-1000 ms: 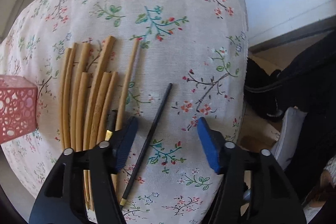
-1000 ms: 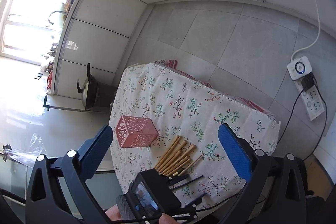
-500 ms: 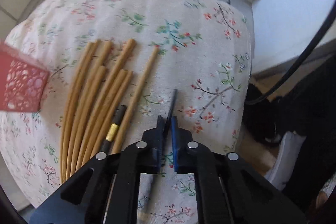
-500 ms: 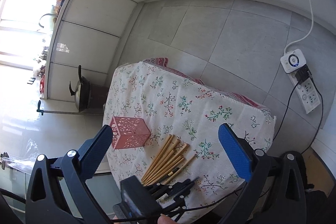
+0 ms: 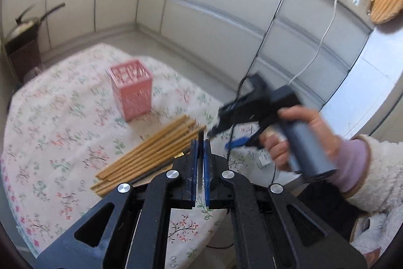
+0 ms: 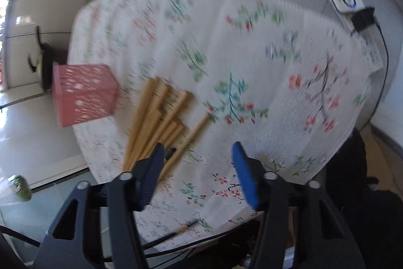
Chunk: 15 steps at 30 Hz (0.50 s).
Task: Organize utensils
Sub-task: 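Lift the black stick with the left tool while the right tool grasps a bamboo chopstick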
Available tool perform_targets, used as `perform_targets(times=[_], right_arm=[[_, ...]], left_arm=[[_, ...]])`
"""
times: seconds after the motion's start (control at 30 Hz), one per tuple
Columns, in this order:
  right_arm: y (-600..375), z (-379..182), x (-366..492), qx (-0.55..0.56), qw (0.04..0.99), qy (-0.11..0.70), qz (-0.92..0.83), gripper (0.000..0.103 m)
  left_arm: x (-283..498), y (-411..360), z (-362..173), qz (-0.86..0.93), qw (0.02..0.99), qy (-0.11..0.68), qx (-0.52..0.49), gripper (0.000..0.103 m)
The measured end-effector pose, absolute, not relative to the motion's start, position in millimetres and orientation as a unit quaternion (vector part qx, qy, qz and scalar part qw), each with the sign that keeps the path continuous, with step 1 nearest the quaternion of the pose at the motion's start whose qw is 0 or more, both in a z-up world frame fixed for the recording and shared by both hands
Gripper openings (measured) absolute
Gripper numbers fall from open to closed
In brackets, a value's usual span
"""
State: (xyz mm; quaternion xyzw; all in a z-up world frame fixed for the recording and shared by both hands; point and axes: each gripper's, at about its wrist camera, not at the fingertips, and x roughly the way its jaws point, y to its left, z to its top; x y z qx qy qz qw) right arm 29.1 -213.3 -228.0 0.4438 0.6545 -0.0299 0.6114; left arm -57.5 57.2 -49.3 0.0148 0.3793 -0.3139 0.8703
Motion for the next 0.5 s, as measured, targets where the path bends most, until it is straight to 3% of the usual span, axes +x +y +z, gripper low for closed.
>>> perform_targets(times=[0.1,0.17,0.27,0.5], right_arm=[[-208,-225,32,0.446,0.624,0.640,-0.048,0.042],[-203,-221,36,0.432,0.636,0.637,-0.059,0.029],[-196,-226,39,0.420,0.634,0.644,-0.080,0.019],[-177,-223,48,0.386,0.652,0.643,-0.114,0.023]], left_arm=[[-67,78,-21,-0.312,0.893,0.324,0.000,0.004],[-72,95,-7,-0.310,0.903,0.297,-0.015,0.004],[-72,115,8,-0.304,0.915,0.264,-0.040,0.004],[-77,133,29,-0.304,0.924,0.223,-0.065,0.004]])
